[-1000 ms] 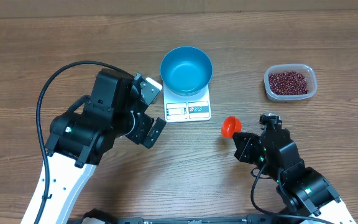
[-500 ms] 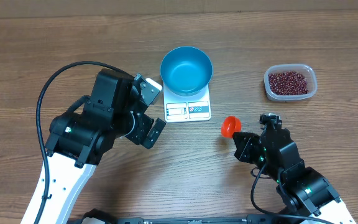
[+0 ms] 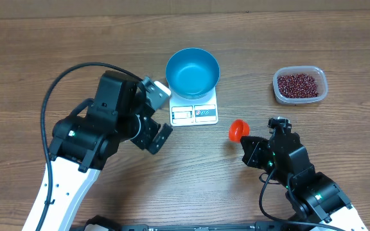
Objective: Scoop item into bowl and weigh 150g on scale
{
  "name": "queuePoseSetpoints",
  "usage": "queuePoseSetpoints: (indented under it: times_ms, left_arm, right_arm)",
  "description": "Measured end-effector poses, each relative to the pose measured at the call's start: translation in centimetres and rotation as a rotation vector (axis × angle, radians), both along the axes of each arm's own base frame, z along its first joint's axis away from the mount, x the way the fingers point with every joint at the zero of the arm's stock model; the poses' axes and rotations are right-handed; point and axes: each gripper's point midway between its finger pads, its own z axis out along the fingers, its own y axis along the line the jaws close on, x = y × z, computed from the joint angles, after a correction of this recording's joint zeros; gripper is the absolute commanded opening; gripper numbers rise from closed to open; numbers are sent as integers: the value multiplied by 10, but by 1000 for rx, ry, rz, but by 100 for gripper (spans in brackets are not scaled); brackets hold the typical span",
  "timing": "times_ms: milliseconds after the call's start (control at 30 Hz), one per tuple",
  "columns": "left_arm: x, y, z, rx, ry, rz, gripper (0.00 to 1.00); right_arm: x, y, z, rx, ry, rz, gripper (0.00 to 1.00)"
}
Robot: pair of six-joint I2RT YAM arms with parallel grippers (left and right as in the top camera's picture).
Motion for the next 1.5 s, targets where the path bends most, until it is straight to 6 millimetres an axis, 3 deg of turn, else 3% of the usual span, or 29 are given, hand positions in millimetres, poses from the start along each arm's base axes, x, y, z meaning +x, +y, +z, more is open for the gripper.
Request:
queuePoseSetpoints:
  times_ms: [167, 433, 1500]
  left_arm:
    - [-7, -7, -7, 17, -6, -139, 100]
    - [3, 12, -6, 20, -16, -103, 100]
    - [3, 12, -6, 21, -20, -118, 100]
  right_arm:
    - [0, 0, 0, 0, 0, -1, 4]
    - [0, 0, 0, 0, 0, 0, 4]
    - [0, 0, 0, 0, 1, 0, 4]
